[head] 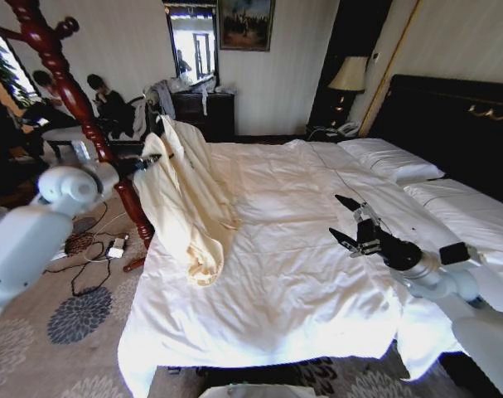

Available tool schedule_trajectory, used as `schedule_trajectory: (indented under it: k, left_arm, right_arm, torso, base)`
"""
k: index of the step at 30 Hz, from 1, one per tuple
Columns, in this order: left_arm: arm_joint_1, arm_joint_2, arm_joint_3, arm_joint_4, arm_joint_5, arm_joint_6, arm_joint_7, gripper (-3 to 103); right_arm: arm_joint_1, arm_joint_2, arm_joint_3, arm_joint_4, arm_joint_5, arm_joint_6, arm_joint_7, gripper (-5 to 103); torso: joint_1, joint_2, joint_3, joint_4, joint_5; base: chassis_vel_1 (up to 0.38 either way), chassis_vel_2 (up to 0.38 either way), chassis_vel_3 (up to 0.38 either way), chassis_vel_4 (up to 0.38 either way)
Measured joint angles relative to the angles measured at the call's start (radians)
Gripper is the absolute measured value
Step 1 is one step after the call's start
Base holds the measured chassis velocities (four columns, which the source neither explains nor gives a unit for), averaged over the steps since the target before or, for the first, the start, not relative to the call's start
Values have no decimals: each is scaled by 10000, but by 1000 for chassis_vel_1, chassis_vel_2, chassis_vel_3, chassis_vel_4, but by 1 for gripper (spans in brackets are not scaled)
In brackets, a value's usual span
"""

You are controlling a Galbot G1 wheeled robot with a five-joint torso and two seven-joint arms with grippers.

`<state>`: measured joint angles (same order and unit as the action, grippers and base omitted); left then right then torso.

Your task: Pick up the clothes from the bed and hang them on the clothes hanger.

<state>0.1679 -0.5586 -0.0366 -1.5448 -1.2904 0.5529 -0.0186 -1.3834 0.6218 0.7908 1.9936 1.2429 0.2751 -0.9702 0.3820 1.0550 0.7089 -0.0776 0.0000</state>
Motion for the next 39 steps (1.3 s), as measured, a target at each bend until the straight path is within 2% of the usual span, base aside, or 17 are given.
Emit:
schedule_trajectory:
  k: [1, 5, 11, 16, 23, 29, 39]
  left_arm:
    - [0, 0, 0, 0, 0, 0, 0, 19]
    - [-1380, -51, 701, 650, -373, 284, -783, 19]
    - [-2518, -79, 1199, 1251, -617, 399, -891, 19]
    - [-3648, 51, 1750, 1948, -902, 751, -827, 19]
    - [-4258, 205, 1969, 2302, -1069, 1016, -820, 19]
    - [-4757, 262, 2044, 2429, -1312, 1113, -913, 19]
    - [-4955, 354, 1991, 2989, -1491, 1184, -1091, 19]
  right_arm:
    - [0, 0, 0, 0, 0, 0, 0, 100]
    - [-27, -18, 4, 9, -21, 19, -68, 100]
    - [-48, -64, 34, 48, -26, 34, -101, 100]
    - [-80, -95, 99, 67, -31, 64, -153, 100]
    - [-80, -120, 130, 89, -32, 81, -215, 100]
    - [-105, -119, 165, 120, -29, 93, -278, 100]
    - [-221, -127, 304, 173, -28, 158, -459, 100]
  torso:
    - [0, 0, 0, 0, 0]
    - [0, 0, 0, -6, -1]
    - [0, 1, -1, -4, -2]
    - [-1, 1, -1, -4, -1]
    - [-2, 1, -1, 2, -2]
    - [-2, 1, -1, -3, 1]
    - [-2, 1, -2, -1, -1]
  base:
    - [0, 0, 0, 0]
    - [0, 0, 0, 0]
    - [0, 0, 0, 0]
    - [0, 0, 0, 0]
    - [0, 0, 0, 0]
    - [0, 0, 0, 0]
    - [0, 0, 0, 0]
